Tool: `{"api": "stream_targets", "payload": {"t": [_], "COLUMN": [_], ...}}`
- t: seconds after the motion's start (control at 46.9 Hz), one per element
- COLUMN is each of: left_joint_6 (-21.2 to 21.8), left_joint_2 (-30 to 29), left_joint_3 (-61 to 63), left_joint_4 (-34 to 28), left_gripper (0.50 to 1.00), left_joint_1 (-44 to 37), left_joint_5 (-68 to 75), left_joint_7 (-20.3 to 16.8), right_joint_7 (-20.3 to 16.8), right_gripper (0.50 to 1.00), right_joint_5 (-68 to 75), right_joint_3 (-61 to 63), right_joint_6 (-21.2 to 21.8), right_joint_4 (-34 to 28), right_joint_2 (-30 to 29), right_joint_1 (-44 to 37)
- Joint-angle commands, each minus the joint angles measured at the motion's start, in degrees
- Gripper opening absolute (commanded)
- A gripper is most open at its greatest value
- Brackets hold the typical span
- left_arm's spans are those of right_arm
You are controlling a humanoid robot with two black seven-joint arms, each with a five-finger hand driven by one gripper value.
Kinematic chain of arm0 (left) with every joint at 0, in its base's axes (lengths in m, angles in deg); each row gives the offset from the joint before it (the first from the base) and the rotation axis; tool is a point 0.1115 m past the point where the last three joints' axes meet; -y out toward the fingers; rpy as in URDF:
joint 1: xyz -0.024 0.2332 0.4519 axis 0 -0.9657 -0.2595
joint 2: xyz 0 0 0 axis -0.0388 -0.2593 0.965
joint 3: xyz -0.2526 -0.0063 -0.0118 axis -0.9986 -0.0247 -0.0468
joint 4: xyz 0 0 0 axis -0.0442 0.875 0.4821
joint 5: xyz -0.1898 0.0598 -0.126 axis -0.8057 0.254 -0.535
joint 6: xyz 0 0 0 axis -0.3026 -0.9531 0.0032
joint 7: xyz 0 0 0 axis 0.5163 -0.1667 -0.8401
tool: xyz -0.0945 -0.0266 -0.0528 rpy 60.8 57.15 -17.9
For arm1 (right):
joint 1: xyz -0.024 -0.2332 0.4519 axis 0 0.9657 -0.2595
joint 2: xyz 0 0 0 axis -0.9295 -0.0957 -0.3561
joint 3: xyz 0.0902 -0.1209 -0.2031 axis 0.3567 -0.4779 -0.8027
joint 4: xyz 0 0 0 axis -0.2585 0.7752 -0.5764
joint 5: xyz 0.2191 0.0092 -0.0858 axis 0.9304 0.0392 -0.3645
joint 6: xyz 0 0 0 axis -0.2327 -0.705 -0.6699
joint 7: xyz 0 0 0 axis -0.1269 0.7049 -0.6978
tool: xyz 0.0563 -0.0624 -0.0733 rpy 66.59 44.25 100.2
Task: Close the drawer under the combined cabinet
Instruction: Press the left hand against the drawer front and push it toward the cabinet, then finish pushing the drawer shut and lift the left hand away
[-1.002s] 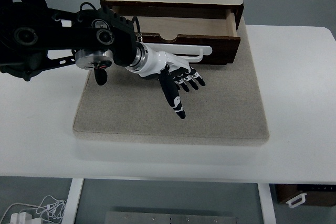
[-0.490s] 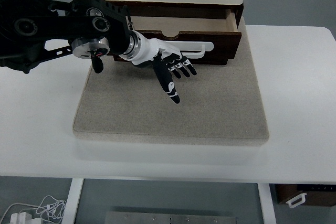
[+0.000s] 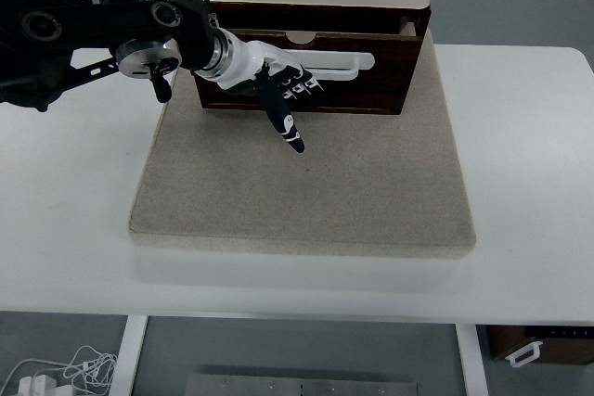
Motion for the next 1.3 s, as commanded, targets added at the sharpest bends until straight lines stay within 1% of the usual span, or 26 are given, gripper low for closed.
{"api": "stream_targets", "payload": {"t": [0.0, 0.192, 0.49, 0.832, 0.917, 1.023, 1.066, 1.194, 1.237, 1.279], "left_joint_6": [-0.53, -1.05, -1.05, -1.58, -3.42, -7.02, -9.48, -18.88, -20.99, -22.23], "left_joint_2": [0.01, 1.15, 1.15, 1.15, 1.15, 0.98, 0.71, 0.18, -0.17, -0.26], "left_joint_3": [-0.21, -0.47, -0.56, -0.73, -2.31, -4.68, -6.09, -12.94, -15.92, -19.7], "left_joint_4": [-1.61, -4.69, -7.24, -8.21, -7.95, -7.51, -7.42, -7.33, -7.24, -7.24], "left_gripper": [1.0, 1.0, 1.0, 1.0, 1.0, 1.0, 1.0, 1.0, 1.0, 1.0], "left_joint_1": [0.01, -0.87, -1.49, -1.4, -1.49, -1.57, -1.57, -2.27, -3.06, -4.12], "left_joint_5": [-0.01, 0.26, 1.31, 1.22, 1.22, 1.22, 1.14, 0.87, 0.61, 0.35], "left_joint_7": [-0.07, -0.33, -0.69, -0.95, -0.95, -0.95, -0.95, -1.04, -1.12, -1.39], "right_joint_7": [0.0, 0.0, 0.0, 0.0, 0.0, 0.0, 0.0, 0.0, 0.0, 0.0], "right_gripper": [0.952, 0.952, 0.952, 0.952, 0.952, 0.952, 0.952, 0.952, 0.952, 0.952], "right_joint_5": [0.0, 0.0, 0.0, 0.0, 0.0, 0.0, 0.0, 0.0, 0.0, 0.0], "right_joint_3": [0.0, 0.0, 0.0, 0.0, 0.0, 0.0, 0.0, 0.0, 0.0, 0.0], "right_joint_6": [-0.01, -0.01, -0.01, -0.01, -0.01, -0.01, 0.08, -0.01, 0.08, -0.01], "right_joint_4": [0.0, -0.08, 0.0, 0.0, 0.0, 0.0, 0.0, 0.0, 0.0, 0.0], "right_joint_2": [0.0, 0.0, 0.0, 0.0, 0.0, 0.0, 0.0, 0.0, 0.0, 0.0], "right_joint_1": [0.0, 0.0, 0.0, 0.0, 0.0, 0.0, 0.0, 0.0, 0.0, 0.0]}}
